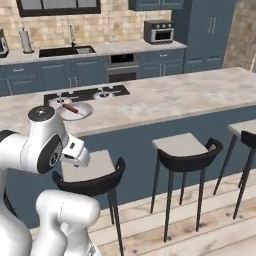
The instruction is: Pick up each tangerine from the fridge and place one tangerine on each plate on the dining counter.
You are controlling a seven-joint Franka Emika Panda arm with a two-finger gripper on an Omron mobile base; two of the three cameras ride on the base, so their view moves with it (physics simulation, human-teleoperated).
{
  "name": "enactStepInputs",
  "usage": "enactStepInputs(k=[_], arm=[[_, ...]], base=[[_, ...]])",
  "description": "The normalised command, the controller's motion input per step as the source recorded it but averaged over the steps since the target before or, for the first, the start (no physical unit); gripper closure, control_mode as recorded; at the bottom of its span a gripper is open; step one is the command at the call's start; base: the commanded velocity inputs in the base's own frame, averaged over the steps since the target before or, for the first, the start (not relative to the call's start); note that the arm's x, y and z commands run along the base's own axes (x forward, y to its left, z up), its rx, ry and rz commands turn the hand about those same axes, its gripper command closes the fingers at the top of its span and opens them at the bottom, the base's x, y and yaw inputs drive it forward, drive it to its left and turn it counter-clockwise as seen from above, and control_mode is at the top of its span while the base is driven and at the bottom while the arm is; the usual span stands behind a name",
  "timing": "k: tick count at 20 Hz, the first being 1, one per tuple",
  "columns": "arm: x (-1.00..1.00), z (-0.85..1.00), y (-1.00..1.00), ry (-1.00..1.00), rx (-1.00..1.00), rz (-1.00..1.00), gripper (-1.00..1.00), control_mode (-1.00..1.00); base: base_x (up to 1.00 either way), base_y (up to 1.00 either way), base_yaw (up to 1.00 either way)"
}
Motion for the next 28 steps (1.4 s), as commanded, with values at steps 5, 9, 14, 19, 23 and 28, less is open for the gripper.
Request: enactStepInputs(k=[5,9,14,19,23,28], arm=[[0.0,0.0,0.0,0.0,0.0,0.0,-1.0,1.0],[0.0,0.0,0.0,0.0,0.0,0.0,-1.0,1.0],[0.0,0.0,0.0,0.0,0.0,0.0,-1.0,1.0],[0.0,0.0,0.0,0.0,0.0,0.0,-1.0,1.0],[0.0,0.0,0.0,0.0,0.0,0.0,-1.0,1.0],[0.0,0.0,0.0,0.0,0.0,0.0,-1.0,1.0]], base=[[0.0,-0.92,-0.63],[0.0,-0.99,-0.59],[0.18,-0.78,-0.54],[0.5,-0.63,-0.45],[0.7,-0.6,-0.38],[0.74,-0.6,-0.35]])
